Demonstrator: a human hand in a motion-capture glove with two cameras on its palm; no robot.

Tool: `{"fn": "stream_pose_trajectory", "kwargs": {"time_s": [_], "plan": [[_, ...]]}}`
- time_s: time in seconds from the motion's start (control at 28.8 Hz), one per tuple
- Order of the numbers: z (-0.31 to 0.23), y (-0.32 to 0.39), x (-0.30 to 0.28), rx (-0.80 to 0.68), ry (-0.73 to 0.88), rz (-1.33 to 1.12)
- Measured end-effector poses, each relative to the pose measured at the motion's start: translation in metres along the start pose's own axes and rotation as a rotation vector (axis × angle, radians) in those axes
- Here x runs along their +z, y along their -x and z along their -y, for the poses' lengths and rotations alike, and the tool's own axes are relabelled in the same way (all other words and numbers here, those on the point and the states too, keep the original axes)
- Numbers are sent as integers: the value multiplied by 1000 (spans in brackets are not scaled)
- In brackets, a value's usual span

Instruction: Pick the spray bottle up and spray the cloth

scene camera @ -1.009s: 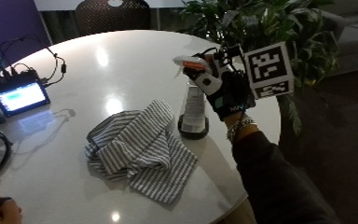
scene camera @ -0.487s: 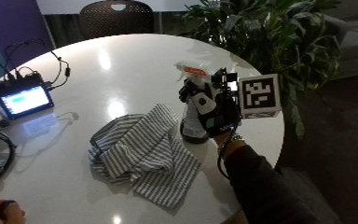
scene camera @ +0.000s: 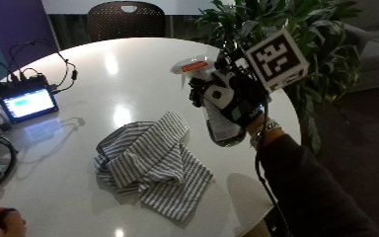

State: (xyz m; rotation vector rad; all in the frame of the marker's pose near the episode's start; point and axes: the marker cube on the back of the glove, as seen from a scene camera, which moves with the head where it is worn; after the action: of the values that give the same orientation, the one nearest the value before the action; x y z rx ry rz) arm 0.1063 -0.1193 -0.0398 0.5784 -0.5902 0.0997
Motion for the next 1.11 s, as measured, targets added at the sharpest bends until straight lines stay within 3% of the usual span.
{"fn": "stream_pose_trajectory", "kwargs": {"time_s": [0.28,0.56,0.73,1.11], "plan": [[31,18,-3,-133,452,-324],[35,36,27,-54,923,-724],[18,29,44,-61,1037,-867],[-21,6,76,-44,1152,-837]]}}
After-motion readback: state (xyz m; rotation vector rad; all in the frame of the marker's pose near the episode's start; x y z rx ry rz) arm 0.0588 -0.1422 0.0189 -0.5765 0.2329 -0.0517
